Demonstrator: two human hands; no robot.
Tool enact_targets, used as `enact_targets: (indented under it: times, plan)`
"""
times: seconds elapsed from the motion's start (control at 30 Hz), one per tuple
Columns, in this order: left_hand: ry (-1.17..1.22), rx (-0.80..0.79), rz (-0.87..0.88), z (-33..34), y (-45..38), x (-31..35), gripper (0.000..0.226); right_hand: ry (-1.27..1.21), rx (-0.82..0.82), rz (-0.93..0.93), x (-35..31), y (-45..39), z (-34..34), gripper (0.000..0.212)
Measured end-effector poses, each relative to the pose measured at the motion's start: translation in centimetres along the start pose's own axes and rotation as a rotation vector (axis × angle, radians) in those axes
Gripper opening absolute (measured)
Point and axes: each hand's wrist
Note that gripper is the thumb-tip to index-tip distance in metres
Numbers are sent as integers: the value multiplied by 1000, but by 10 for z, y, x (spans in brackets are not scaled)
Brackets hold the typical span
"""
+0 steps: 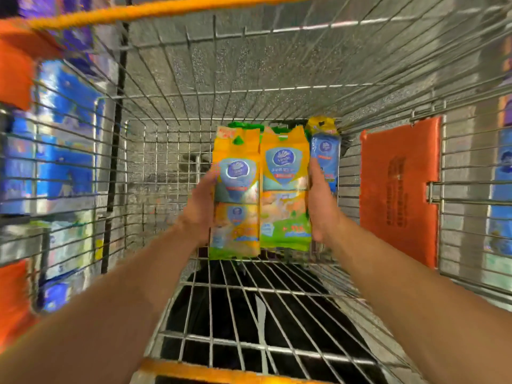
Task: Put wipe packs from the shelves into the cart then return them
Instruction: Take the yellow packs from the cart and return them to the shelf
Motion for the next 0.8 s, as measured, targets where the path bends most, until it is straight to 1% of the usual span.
enact_targets:
  times: [0.07,0.13,0.17,0.2,0.23,0.27,0.37,0.47,0.6,0.67,0.7,0.77,0.8]
  plan:
    - [14,-34,40,10,14,19,46,24,-12,-16,-6,15,10,69]
    - [128,-94,65,19,34,38,47,50,-41,-28,-10,32,21,70]
    - [211,-120,71,22,43,46,53,61,-63,-19,-12,40,26,72]
    - [272,-130,76,25,53,54,65,81,-77,-8,-13,49,33,73]
    - [340,-106,81,26,64,59,75,104,-84,-6,-14,59,38,73]
    - [404,-83,94,30,75,67,78,125,-85,-9,-15,69,43,71]
    - [478,43,100,34,110,85,61,183,-121,-19,-11,96,57,68]
    - [447,169,141,37,151,102,61,211,-134,-21,-7,126,74,69]
    - [491,272,253,39,213,124,62,258,-196,-69,2,163,95,66]
    - [501,304,362,39,241,127,58,257,-283,-89,14,180,103,64]
    - [508,346,436,42,259,131,60,260,-309,-97,22,189,109,64]
    - [573,461,507,38,293,129,73,255,-316,-96,39,205,118,63]
    - [605,499,527,34,310,125,74,261,-288,-118,49,214,123,62]
Point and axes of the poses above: each hand's wrist, its own y-axis away from the middle knuckle, its own z-axis out of the palm, x = y × z, and after that the axes turned 12 degrees about z, right-handed
